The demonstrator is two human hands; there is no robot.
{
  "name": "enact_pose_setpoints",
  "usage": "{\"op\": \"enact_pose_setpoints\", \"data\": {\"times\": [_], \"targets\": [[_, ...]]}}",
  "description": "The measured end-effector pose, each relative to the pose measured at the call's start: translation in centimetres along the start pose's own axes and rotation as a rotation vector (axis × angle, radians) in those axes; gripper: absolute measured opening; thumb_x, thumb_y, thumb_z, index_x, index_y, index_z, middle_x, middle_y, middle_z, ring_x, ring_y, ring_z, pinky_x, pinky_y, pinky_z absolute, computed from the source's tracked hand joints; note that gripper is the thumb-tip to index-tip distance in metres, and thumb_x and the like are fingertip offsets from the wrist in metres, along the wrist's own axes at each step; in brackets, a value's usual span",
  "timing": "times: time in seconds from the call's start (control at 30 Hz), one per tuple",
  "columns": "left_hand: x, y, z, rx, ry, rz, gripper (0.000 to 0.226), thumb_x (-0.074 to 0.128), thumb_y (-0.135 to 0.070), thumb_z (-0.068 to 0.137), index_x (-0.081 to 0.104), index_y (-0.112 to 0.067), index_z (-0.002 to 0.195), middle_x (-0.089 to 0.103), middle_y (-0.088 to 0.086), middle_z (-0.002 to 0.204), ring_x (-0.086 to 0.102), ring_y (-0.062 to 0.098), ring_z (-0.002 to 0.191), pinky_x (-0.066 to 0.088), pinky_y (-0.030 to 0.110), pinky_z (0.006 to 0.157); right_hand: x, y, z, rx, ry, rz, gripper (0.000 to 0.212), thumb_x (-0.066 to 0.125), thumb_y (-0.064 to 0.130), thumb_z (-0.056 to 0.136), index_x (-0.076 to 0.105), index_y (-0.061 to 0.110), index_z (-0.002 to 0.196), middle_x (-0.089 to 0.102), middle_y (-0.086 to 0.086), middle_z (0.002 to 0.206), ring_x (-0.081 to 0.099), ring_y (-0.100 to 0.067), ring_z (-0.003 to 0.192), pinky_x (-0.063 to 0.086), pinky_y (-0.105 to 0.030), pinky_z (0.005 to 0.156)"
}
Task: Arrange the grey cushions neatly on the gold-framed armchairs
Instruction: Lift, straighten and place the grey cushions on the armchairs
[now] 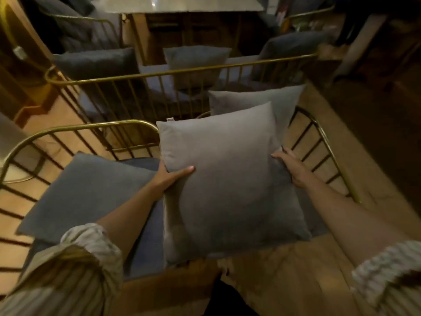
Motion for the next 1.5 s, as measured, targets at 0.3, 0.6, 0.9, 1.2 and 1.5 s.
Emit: {"op": "enact_pose_setpoints", "data": {"times": [0.3, 0.6, 0.9, 1.2, 1.5], "targets": [[13.0, 1.4, 7.0, -0.094, 0.111, 0.113, 0.145, 0.091, -0.055, 0.052, -0.009, -0.037, 0.155, 0.019, -0.001, 0.163, 0.025, 0.031, 0.148, 0.027, 0.056, 0.117, -8.9, 0.1, -0.2, 0.039, -0.106, -0.012, 0.067, 0.072, 0.019, 0.087, 0.043, 0.023, 0.148, 0.061, -0.001, 0.130, 0.065, -0.011, 0.094, 0.058, -0.016, 0.063], [19.8, 5.9, 11.1, -0.186, 0.232, 0.646, 0.132, 0.084, -0.048, 0.069, -0.016, -0.033, 0.154, -0.019, 0.015, 0.163, -0.011, 0.041, 0.150, 0.011, 0.054, 0.121, -2.9, -4.6, 5.1, 0.145, 0.055, -0.870, 0.115, 0.076, 0.063, 0.070, 0.001, 0.044, 0.155, -0.021, -0.002, 0.165, -0.020, -0.039, 0.150, -0.001, -0.058, 0.120], [14.5, 6.4, 8.9, -0.090, 0.270, 0.578, 0.099, 0.074, -0.034, 0.086, 0.008, -0.019, 0.158, 0.002, 0.007, 0.166, -0.006, 0.027, 0.153, 0.009, 0.036, 0.120, 0.7, -3.4, 4.2, 0.022, -0.124, -1.001, 0.097, 0.070, 0.058, 0.080, 0.016, 0.035, 0.156, -0.005, -0.009, 0.167, -0.007, -0.038, 0.152, 0.002, -0.063, 0.118], [-9.0, 13.3, 3.3, -0.105, -0.039, 0.766, 0.087, 0.065, -0.040, 0.091, 0.016, -0.011, 0.157, 0.015, 0.016, 0.164, 0.007, 0.034, 0.152, 0.009, 0.040, 0.121, 21.8, -3.3, 0.3, -0.334, 0.037, -0.880, 0.069, 0.062, 0.043, 0.081, 0.051, 0.009, 0.140, 0.049, -0.020, 0.147, 0.040, -0.037, 0.139, 0.029, -0.047, 0.116], [-34.9, 18.5, -2.4, -0.237, -0.158, 0.827, 0.075, 0.071, -0.031, 0.088, 0.036, -0.001, 0.148, 0.035, 0.021, 0.153, 0.028, 0.035, 0.144, 0.019, 0.036, 0.117, 45.1, -9.5, -7.3, -0.109, 0.258, -0.742, 0.060, 0.070, 0.024, 0.089, 0.047, 0.010, 0.142, 0.049, -0.014, 0.146, 0.045, -0.032, 0.135, 0.037, -0.038, 0.109]]}}
Point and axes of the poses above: each hand's wrist, its own z-axis towards the middle knuckle, its own x-axis out of the palm, y = z × x, the point moved 5 cm from there along z, towards the middle knuckle
